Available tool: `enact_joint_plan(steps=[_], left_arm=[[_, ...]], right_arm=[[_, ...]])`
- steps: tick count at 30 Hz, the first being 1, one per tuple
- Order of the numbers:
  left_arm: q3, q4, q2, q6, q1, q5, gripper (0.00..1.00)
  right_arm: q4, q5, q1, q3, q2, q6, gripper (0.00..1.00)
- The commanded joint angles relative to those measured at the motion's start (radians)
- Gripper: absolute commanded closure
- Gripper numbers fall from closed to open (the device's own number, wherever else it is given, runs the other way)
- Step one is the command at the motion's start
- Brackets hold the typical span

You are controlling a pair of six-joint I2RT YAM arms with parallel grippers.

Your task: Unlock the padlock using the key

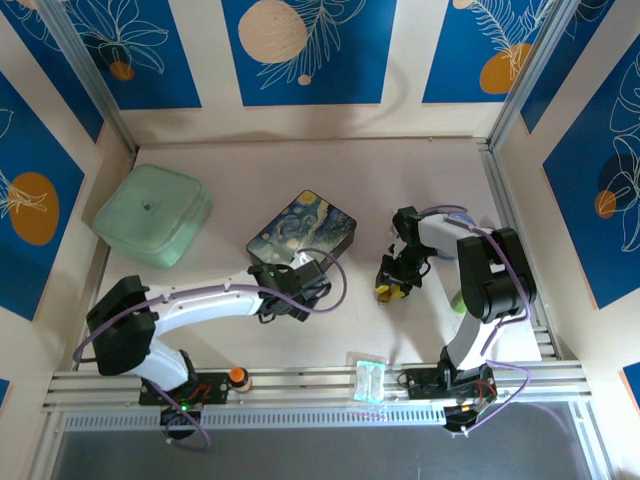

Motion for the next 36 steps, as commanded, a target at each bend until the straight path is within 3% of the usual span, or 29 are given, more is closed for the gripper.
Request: enact_joint_plan(steps=[1,4,11,14,24,30,31,32,33,36], left_arm=[[0.011,-0.034,0.010,-0.052,-0.013,-0.012,0.00],[0.006,-0.033,0.019,-0.058,-0.012,-0.045,0.01],[0.008,0.023,0.090,-0.085,0.002,-0.120,0.01],[0.028,-0.021,0.134,-0.147,0.009,-0.221,0.01],[-0.153,0.104,-0.026,-0.112,0.200,-0.124,0.01],[-0.263,0.267,-0.105,-0.031,0.420,0.029,0.01],[-0.261,0.263,-0.125,-0.020,0.420,0.003,0.01],[-0.260,0.256,-0.150,-0.019,0.421,-0.012,0.01],[-0.262,0.254,-0.175,-0.017,0.425,-0.033,0.01],[-0.299,0.288,-0.270,-0.017,0.515,-0.012,0.01]], right_arm=[[-0.001,-0.006,0.015,0.028,0.005,-0.005,0.62],[-0.026,0.038,0.029,0.025,0.001,-0.006,0.53],[-0.047,0.179,0.038,0.011,-0.097,0.019,0.47],[-0.041,0.214,0.044,0.016,-0.148,0.030,0.44],[0.023,0.260,0.030,-0.002,-0.301,0.032,0.41],[0.160,0.274,-0.020,-0.036,-0.417,0.005,0.33],[0.199,0.282,-0.033,-0.054,-0.450,-0.002,0.30],[0.240,0.295,-0.049,-0.076,-0.483,-0.004,0.06],[0.279,0.311,-0.066,-0.096,-0.514,-0.003,0.01],[0.454,0.314,-0.132,-0.184,-0.597,-0.051,0.01]])
